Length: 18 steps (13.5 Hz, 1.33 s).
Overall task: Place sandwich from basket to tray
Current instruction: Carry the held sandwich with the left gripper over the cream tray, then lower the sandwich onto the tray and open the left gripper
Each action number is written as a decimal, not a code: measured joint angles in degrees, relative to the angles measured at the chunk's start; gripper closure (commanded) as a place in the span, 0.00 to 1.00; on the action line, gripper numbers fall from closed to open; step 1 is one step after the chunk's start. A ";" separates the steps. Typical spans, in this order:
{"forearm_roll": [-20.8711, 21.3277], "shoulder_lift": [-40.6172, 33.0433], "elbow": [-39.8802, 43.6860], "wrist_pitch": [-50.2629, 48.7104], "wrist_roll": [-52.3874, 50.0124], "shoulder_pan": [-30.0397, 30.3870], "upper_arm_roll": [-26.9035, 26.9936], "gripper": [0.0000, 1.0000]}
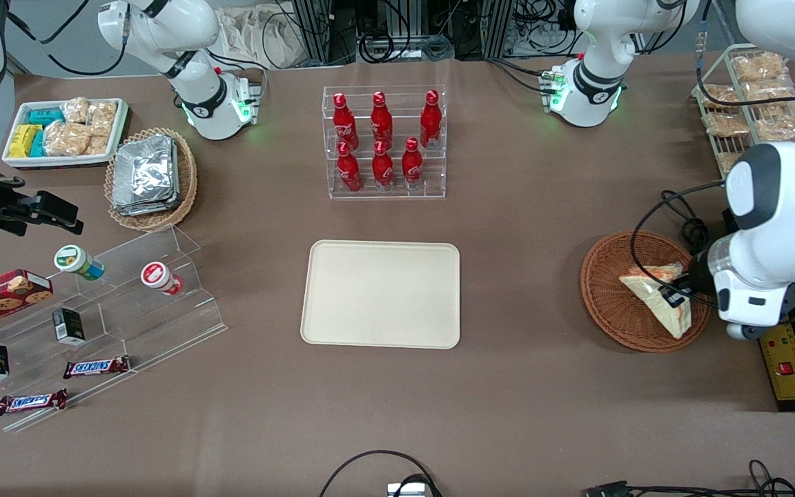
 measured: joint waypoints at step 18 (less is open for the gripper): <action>0.33 29.78 18.68 6.59 -5.31 -30.32 -3.59 1.00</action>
